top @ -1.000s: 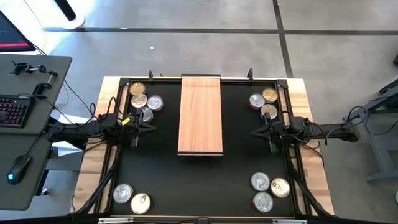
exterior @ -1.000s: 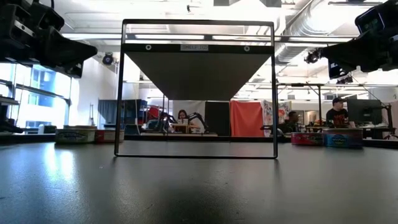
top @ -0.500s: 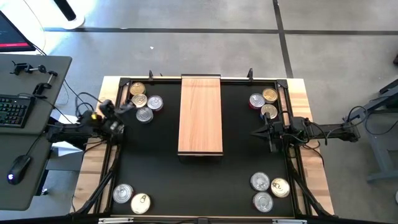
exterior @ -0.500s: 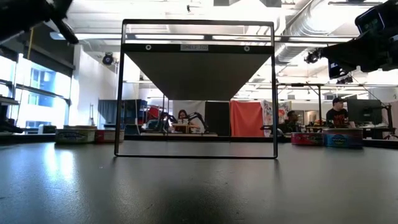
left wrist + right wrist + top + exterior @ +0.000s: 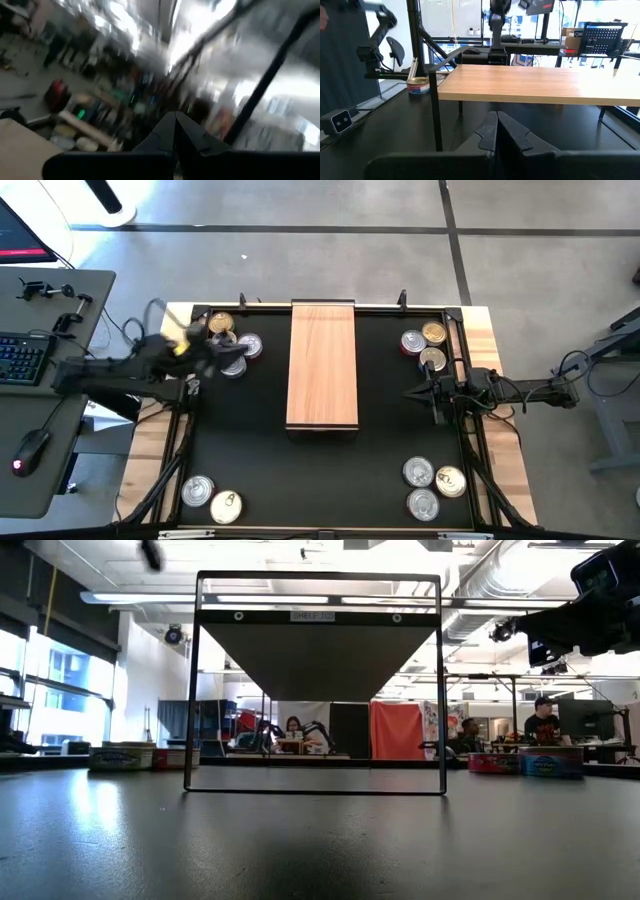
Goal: Stack canned seafood by type on shelf
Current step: Put the green tuna can on the shelf
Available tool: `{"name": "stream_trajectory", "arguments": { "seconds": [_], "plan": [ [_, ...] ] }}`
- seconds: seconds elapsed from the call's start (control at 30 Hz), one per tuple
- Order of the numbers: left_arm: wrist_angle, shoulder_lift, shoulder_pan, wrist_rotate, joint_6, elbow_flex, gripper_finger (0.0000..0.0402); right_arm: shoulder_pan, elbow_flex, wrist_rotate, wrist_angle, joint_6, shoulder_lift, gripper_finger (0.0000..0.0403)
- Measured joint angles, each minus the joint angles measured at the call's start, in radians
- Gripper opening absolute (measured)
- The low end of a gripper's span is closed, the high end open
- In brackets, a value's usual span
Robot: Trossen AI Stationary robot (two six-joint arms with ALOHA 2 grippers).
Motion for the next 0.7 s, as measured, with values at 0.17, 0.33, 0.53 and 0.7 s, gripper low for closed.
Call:
{"name": "stream_trajectory", "arguments": {
  "seconds": [0.17,0.33,0.53,0.7],
  "plan": [
    [-0.285,0.232,0.0,0.163,0.189,0.337,0.0,0.0,0.0,0.012,0.001,-0.01,0.0,0.0],
    [-0.348,0.364,0.0,0.151,0.267,0.529,0.0,-0.001,0.0,0.024,0.04,-0.015,0.0,0.0],
    [-0.326,0.437,0.015,0.1,0.256,0.591,0.0,0.001,0.0,0.034,0.574,0.33,0.005,0.0],
    [-0.338,0.475,0.021,0.097,0.199,0.586,0.0,0.0,0.018,0.315,0.772,0.641,0.042,0.0]
  ]
}}
